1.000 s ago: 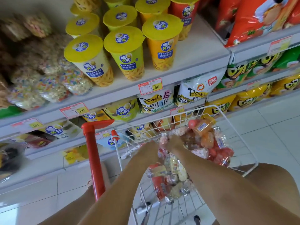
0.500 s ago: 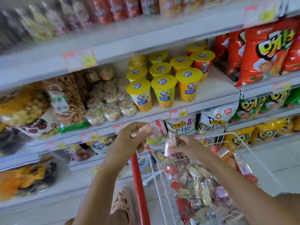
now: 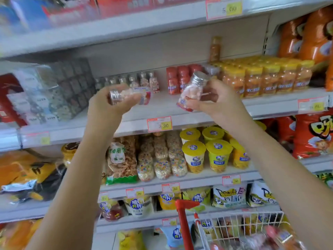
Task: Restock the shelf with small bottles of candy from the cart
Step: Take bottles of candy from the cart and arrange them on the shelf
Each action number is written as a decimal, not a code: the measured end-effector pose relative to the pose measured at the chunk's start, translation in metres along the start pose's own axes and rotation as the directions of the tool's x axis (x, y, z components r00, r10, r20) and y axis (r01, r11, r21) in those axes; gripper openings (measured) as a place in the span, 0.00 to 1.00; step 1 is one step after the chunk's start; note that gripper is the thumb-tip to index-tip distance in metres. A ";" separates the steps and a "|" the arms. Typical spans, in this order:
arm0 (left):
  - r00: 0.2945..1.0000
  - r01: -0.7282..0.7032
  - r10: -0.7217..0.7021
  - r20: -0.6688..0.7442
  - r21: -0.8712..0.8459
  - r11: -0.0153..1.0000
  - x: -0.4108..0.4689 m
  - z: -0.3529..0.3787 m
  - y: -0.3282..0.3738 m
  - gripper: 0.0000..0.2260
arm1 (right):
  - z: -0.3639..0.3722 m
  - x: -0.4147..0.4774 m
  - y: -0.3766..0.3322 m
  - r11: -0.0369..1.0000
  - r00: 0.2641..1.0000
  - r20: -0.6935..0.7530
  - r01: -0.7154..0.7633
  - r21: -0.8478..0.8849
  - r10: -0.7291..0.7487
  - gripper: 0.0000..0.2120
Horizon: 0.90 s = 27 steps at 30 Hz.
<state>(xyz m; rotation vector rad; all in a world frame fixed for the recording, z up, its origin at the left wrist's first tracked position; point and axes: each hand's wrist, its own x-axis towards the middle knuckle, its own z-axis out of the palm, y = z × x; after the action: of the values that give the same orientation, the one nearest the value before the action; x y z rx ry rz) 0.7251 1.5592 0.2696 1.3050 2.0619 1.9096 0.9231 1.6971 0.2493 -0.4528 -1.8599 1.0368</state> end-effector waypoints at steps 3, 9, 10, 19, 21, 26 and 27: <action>0.999 -0.031 0.027 0.021 0.232 0.972 0.048 -0.006 -0.004 0.18 | 0.024 0.057 0.003 0.981 1.000 -0.002 0.005 -0.196 -0.005 0.20; 0.979 -0.124 0.002 0.202 0.589 0.798 0.112 0.018 -0.029 0.18 | 0.065 0.134 0.018 0.809 0.987 0.126 -0.009 -0.587 0.103 0.17; 0.973 -0.148 0.001 0.232 0.619 0.772 0.120 0.023 -0.033 0.17 | 0.070 0.143 0.019 0.776 0.980 0.157 0.006 -0.631 0.120 0.11; 0.904 -0.369 0.058 0.424 0.705 0.606 0.184 0.054 -0.048 0.14 | 0.106 0.217 0.036 0.492 0.929 0.345 0.238 -0.838 0.138 0.04; 0.897 -0.382 0.072 0.436 0.681 0.625 0.198 0.058 -0.054 0.14 | 0.107 0.229 0.036 0.476 0.923 0.345 0.229 -0.849 0.172 0.06; 0.905 -0.394 0.145 0.399 0.662 0.638 0.228 0.066 -0.077 0.24 | 0.113 0.256 0.042 0.429 0.908 0.352 0.232 -0.873 0.225 0.12; 0.903 -0.413 0.171 0.395 0.684 0.601 0.233 0.068 -0.081 0.24 | 0.114 0.261 0.044 0.429 0.908 0.346 0.222 -0.876 0.236 0.14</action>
<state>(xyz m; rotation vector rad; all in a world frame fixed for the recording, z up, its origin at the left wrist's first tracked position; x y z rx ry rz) 0.5693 1.7595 0.2998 2.0382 2.7023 0.7379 0.6897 1.8442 0.3322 -0.9111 -2.7605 -0.0530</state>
